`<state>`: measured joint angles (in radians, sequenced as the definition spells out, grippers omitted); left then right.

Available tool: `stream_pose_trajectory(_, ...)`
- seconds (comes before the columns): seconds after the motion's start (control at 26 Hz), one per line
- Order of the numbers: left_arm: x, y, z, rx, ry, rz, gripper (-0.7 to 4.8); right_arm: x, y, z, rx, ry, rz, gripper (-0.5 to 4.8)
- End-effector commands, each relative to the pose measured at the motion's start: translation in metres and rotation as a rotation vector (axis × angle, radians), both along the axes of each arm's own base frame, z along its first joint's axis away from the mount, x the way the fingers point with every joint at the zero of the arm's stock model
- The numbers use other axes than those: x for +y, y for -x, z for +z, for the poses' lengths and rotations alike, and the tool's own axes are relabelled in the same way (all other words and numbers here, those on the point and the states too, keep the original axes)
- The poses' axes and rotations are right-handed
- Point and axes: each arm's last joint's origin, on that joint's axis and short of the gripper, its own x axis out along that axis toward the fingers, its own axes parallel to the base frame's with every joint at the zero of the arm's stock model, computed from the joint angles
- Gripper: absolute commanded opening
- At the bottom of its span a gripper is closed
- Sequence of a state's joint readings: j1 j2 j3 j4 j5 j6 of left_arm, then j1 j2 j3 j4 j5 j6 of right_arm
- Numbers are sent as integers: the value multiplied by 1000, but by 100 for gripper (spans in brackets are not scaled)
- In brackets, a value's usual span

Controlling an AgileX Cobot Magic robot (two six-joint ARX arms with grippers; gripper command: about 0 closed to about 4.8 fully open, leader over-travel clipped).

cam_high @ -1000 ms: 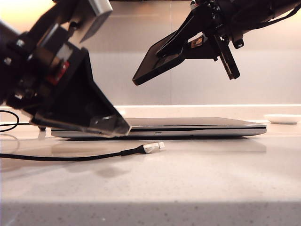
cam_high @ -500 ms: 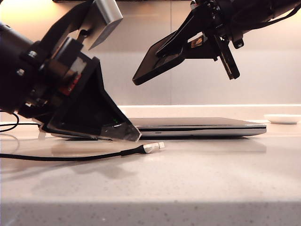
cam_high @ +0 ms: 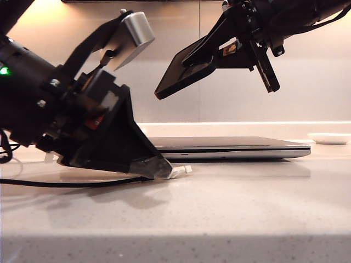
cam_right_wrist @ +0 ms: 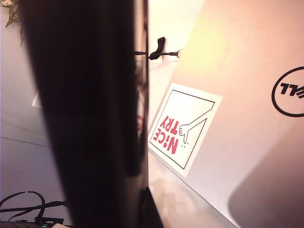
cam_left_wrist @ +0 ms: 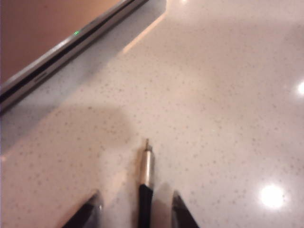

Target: Pick up the charging cable and the phone, plug the charging cable into the charging port on the phone, and finally place them back on the table.

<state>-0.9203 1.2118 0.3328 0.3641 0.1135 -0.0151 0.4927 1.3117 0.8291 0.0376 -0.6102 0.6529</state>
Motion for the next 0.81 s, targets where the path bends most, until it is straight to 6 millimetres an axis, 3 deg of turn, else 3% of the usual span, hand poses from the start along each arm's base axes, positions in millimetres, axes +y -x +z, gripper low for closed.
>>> stream_pose_trajectory(0.04, 0, 2, -4, 16, -26, -13, 132, 1, -1, 10, -59, -29, 12, -6)
stream_pose_trajectory(0.15, -3, 5, -4, 16, -27, -33, 89, 1, -1, 10, -59, -29, 12, -6)
stream_pose_trajectory(0.27, -7, 12, -5, 20, -37, -70, -8, 1, -1, 10, -59, -29, 12, -6)
stream_pose_trajectory(0.58, -9, 16, -5, 42, -28, -80, -6, 1, -1, 10, -62, -25, -1, -6)
stream_pose_trajectory(0.81, -14, 13, 8, 171, 161, 31, -6, -4, -4, 10, -22, -44, -39, -6)
